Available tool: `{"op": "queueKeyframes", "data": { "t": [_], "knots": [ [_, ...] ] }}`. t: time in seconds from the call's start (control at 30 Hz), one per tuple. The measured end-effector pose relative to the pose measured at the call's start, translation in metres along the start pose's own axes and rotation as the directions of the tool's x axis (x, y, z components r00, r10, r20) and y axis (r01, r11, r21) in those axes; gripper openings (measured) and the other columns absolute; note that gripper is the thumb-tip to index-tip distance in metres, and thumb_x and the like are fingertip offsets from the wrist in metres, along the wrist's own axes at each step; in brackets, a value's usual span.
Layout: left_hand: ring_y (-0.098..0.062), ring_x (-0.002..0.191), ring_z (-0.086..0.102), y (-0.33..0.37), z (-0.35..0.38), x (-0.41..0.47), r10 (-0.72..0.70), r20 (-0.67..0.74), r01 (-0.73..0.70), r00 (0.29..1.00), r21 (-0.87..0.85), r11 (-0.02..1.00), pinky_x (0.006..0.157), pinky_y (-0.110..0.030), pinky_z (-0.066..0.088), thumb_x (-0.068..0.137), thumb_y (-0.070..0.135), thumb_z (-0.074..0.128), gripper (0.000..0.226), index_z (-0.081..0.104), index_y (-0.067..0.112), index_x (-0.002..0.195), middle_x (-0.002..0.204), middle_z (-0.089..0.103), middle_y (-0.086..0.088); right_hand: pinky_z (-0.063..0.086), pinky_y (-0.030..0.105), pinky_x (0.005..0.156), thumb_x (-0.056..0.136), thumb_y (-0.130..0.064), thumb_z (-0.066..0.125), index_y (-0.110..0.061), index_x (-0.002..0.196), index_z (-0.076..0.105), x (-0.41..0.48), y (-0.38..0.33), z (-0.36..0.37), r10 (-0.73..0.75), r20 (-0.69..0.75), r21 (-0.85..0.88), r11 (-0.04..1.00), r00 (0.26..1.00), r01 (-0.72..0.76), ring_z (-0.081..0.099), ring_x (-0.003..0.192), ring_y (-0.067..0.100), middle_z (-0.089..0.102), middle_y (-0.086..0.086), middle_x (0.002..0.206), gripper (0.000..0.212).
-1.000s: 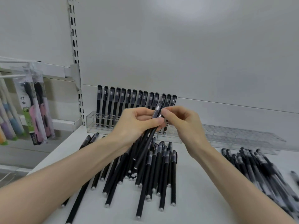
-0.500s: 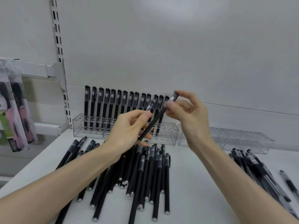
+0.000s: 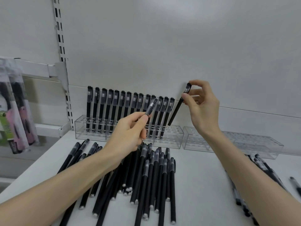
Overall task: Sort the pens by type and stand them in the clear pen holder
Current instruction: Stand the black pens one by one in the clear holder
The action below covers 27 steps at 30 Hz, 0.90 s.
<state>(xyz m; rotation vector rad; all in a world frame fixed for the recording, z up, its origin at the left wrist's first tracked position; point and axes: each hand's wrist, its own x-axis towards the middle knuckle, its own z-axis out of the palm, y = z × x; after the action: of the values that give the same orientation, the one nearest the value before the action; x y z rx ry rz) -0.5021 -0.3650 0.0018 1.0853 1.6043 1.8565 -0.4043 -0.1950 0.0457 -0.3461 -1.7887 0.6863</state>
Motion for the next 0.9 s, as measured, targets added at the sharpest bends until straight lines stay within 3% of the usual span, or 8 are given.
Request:
{"op": "queueKeyframes", "data": {
  "t": [0.17, 0.3, 0.47, 0.63, 0.73, 0.9],
  "knots": [
    [-0.010, 0.046, 0.036, -0.004, 0.003, -0.001, -0.002, 0.013, 0.003, 1.000, -0.032, 0.999, 0.040, -0.021, 0.029, 0.100, 0.020, 0.042, 0.021, 0.061, 0.020, 0.109, 0.061, 0.053, 0.001, 0.056, 0.045, 0.078, 0.084, -0.005, 0.068, -0.028, 0.103, 0.060, -0.002, 0.013, 0.006, 0.008, 0.111, -0.037, 0.999, 0.994, -0.004, 0.066, 0.077, 0.026, 0.059, -0.008, 0.080, 0.031],
    [-0.010, 0.042, 0.025, -0.003, 0.001, -0.001, -0.041, 0.036, 0.043, 0.998, -0.036, 0.998, 0.041, -0.023, 0.016, 0.100, 0.026, 0.041, 0.022, 0.060, 0.027, 0.111, 0.056, 0.051, 0.002, 0.057, 0.043, 0.077, 0.083, -0.003, 0.069, -0.029, 0.101, 0.061, -0.002, 0.018, 0.005, 0.040, 0.177, -0.070, 0.997, 0.983, -0.028, 0.067, 0.075, 0.025, 0.063, 0.001, 0.079, 0.033],
    [-0.010, 0.044, 0.025, -0.005, 0.002, -0.001, -0.051, 0.043, 0.053, 0.998, -0.045, 0.998, 0.042, -0.023, 0.015, 0.099, 0.026, 0.042, 0.023, 0.061, 0.026, 0.112, 0.057, 0.051, 0.002, 0.058, 0.039, 0.076, 0.085, -0.003, 0.067, -0.021, 0.105, 0.064, 0.002, 0.019, 0.001, 0.046, 0.230, -0.102, 0.995, 0.972, -0.023, 0.069, 0.073, 0.020, 0.065, 0.001, 0.074, 0.028],
    [-0.009, 0.045, 0.030, -0.006, 0.003, 0.000, -0.072, 0.037, 0.074, 0.997, -0.051, 0.996, 0.041, -0.021, 0.020, 0.100, 0.019, 0.040, 0.024, 0.062, 0.013, 0.106, 0.060, 0.054, -0.001, 0.057, 0.042, 0.077, 0.086, -0.005, 0.067, -0.021, 0.106, 0.064, -0.004, 0.021, 0.000, 0.066, 0.249, -0.175, 0.984, 0.966, -0.022, 0.068, 0.071, 0.019, 0.067, 0.001, 0.075, 0.026],
    [-0.009, 0.044, 0.033, -0.006, 0.004, -0.002, -0.075, 0.059, 0.078, 0.995, -0.047, 0.996, 0.039, -0.019, 0.024, 0.101, 0.022, 0.040, 0.024, 0.062, 0.014, 0.106, 0.063, 0.052, -0.002, 0.055, 0.043, 0.077, 0.087, -0.014, 0.067, -0.022, 0.112, 0.063, -0.009, 0.015, -0.002, 0.046, 0.214, -0.211, 0.977, 0.976, 0.000, 0.067, 0.070, 0.017, 0.066, -0.003, 0.078, 0.026],
    [-0.008, 0.044, 0.026, -0.004, 0.007, -0.004, -0.083, 0.117, 0.081, 0.990, 0.017, 0.997, 0.040, -0.018, 0.017, 0.100, 0.026, 0.040, 0.025, 0.063, 0.019, 0.108, 0.062, 0.050, -0.001, 0.056, 0.038, 0.083, 0.085, -0.017, 0.070, -0.018, 0.108, 0.063, -0.031, -0.012, 0.003, 0.133, 0.323, 0.185, 0.962, 0.937, -0.200, 0.070, 0.084, 0.015, 0.074, 0.000, 0.086, 0.024]
  ]
}}
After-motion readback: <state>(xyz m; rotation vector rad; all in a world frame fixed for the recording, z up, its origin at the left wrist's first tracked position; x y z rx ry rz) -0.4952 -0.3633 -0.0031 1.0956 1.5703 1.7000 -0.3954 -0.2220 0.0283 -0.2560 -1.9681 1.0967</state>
